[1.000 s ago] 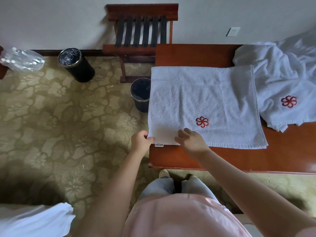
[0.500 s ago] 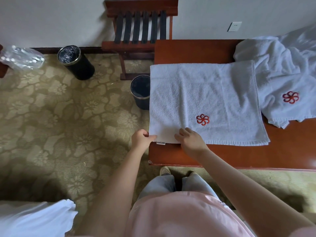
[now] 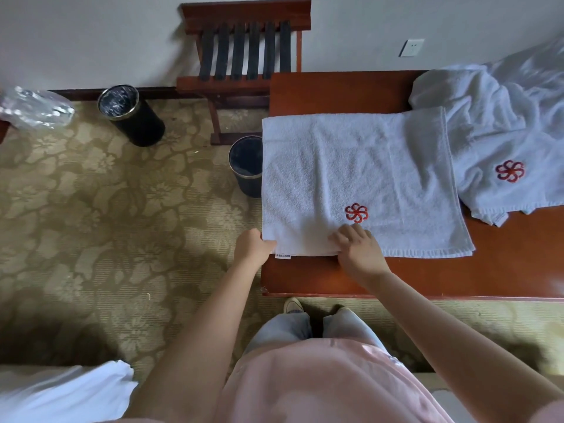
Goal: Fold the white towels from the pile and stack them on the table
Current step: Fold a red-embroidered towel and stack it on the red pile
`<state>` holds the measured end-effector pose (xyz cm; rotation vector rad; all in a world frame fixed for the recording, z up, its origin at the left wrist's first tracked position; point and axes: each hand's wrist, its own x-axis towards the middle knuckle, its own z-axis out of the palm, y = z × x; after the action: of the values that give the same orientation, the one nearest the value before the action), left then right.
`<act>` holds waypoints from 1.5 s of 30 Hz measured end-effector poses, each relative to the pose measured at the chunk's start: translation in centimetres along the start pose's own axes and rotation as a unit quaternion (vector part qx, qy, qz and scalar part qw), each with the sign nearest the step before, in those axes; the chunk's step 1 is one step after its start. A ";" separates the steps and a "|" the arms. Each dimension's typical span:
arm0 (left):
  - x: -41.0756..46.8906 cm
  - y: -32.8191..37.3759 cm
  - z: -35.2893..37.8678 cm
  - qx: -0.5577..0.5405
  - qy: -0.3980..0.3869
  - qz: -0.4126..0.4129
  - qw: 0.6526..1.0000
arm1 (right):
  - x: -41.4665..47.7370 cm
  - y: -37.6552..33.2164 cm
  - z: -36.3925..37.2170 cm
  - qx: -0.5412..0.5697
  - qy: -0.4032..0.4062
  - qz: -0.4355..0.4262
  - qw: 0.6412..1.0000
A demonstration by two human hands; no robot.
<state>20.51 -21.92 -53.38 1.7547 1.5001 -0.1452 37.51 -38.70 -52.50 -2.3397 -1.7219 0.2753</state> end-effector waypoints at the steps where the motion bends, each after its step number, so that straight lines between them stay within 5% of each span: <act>1: 0.0 0.3 0.1 0.015 0.001 -0.001 1.000 | -0.2 0.4 -0.1 0.006 0.000 0.032 0.999; 4: -0.2 0.8 0.3 0.018 0.005 -0.014 1.000 | -0.7 1.1 -0.5 0.047 0.003 0.069 0.997; 8: -0.2 0.6 0.4 0.010 -0.005 -0.020 1.000 | -1.0 2.2 -1.7 0.015 0.048 -0.002 0.999; 11: -0.5 0.8 0.6 0.022 0.008 -0.011 1.000 | -1.5 3.1 -1.7 -0.029 0.000 -0.033 0.999; 21: -1.5 0.3 0.7 0.035 0.057 -0.042 0.997 | -3.2 4.3 -0.9 -0.026 -0.022 0.086 0.996; 28: -1.7 0.3 0.8 0.026 0.106 -0.044 0.993 | -3.5 5.4 -1.8 -0.044 -0.004 -0.007 0.999; 34: -2.9 1.2 0.9 0.078 0.141 -0.040 0.986 | -4.9 6.4 -1.0 -0.057 -0.033 0.030 0.997; 38: -4.1 3.5 2.7 0.314 0.187 0.066 0.928 | -5.9 6.9 -1.7 0.017 -0.022 0.037 0.999; 45: -5.3 11.9 9.0 0.281 -0.026 0.316 0.906 | -7.1 10.9 -3.8 0.064 0.101 0.182 0.976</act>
<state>32.95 -31.31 -50.59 2.5910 0.8137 -0.3064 46.47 -48.86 -51.86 -2.4763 -1.1440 0.1940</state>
